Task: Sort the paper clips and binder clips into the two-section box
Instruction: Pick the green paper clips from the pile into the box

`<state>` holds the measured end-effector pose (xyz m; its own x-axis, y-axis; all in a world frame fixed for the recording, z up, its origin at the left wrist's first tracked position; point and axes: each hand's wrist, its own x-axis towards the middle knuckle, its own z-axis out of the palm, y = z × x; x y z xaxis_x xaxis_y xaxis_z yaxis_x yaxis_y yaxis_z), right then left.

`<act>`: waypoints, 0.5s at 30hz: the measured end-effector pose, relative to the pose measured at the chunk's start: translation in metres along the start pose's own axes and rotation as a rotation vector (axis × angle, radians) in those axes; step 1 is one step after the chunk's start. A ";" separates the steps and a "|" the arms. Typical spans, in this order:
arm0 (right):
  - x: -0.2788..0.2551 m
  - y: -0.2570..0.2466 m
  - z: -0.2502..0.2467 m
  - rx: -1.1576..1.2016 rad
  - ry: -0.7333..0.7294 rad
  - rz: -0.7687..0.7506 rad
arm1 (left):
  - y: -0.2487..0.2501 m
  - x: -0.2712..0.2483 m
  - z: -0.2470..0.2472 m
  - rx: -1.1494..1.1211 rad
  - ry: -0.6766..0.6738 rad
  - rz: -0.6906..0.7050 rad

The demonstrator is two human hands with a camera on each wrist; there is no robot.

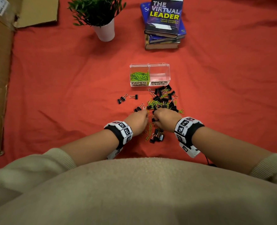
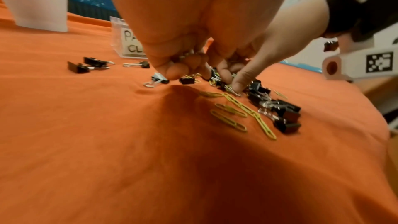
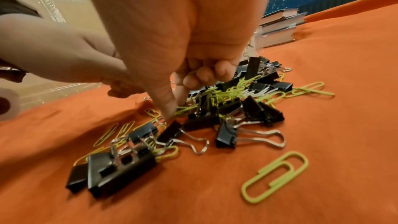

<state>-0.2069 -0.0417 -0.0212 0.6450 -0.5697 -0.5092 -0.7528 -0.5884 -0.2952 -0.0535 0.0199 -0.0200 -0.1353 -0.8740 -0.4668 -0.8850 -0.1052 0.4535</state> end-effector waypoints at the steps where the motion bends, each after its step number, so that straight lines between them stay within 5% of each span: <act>1: 0.000 -0.001 0.001 0.004 0.004 -0.004 | 0.000 0.001 0.004 0.046 -0.001 0.009; 10: -0.002 -0.003 0.007 0.011 -0.040 0.002 | -0.008 0.005 0.012 0.151 -0.070 0.021; 15: -0.001 0.004 -0.014 0.391 0.027 0.104 | -0.008 0.004 0.014 0.167 -0.076 0.001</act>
<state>-0.2088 -0.0511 -0.0107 0.5624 -0.6325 -0.5326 -0.8039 -0.2674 -0.5313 -0.0536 0.0238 -0.0363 -0.1644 -0.8349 -0.5253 -0.9456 -0.0182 0.3248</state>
